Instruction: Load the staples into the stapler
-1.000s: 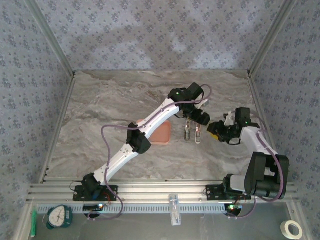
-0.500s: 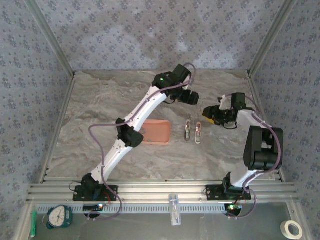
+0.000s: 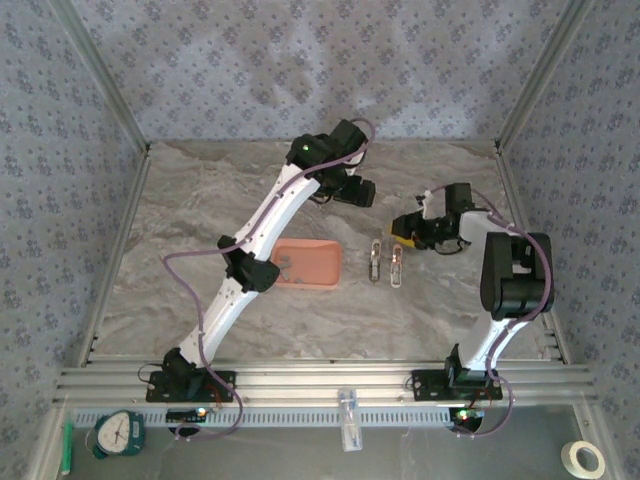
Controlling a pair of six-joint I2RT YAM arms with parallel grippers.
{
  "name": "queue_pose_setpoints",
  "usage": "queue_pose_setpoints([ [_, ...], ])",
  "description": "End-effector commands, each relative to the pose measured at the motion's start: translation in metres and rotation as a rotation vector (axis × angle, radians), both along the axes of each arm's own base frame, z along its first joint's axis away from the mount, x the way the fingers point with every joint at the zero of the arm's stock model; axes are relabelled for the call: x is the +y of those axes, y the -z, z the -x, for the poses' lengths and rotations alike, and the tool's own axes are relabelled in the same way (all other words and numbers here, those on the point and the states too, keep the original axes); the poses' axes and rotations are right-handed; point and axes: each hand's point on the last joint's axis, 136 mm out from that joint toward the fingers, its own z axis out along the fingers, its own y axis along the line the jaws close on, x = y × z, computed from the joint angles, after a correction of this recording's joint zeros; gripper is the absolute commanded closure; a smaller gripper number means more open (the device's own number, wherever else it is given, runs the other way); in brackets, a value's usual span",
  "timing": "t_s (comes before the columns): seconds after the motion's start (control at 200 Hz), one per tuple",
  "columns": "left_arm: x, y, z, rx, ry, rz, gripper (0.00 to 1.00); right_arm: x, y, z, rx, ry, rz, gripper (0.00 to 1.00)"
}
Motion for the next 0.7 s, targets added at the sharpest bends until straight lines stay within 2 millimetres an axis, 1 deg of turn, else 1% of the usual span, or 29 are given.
queue_pose_setpoints([
  [0.0, 0.020, -0.037, 0.011, -0.056, 0.000, -0.004, 0.14, 0.007, -0.002, 0.008, 0.010, -0.063, -0.026, 0.51],
  [0.1, 0.023, -0.039, 0.011, -0.059, 0.000, -0.008, 0.14, 0.009, -0.001, 0.015, 0.022, -0.086, -0.033, 0.53],
  [0.275, 0.027, -0.039, 0.011, -0.058, 0.006, -0.020, 0.14, 0.011, -0.008, 0.024, 0.016, -0.110, -0.042, 0.57],
  [0.52, 0.031, -0.033, 0.015, -0.040, 0.023, -0.049, 0.14, 0.014, -0.016, 0.036, 0.019, -0.129, -0.049, 0.65],
  [0.695, 0.032, -0.033, 0.018, -0.028, 0.029, -0.051, 0.13, 0.013, -0.017, 0.048, 0.033, -0.132, -0.031, 0.66],
])
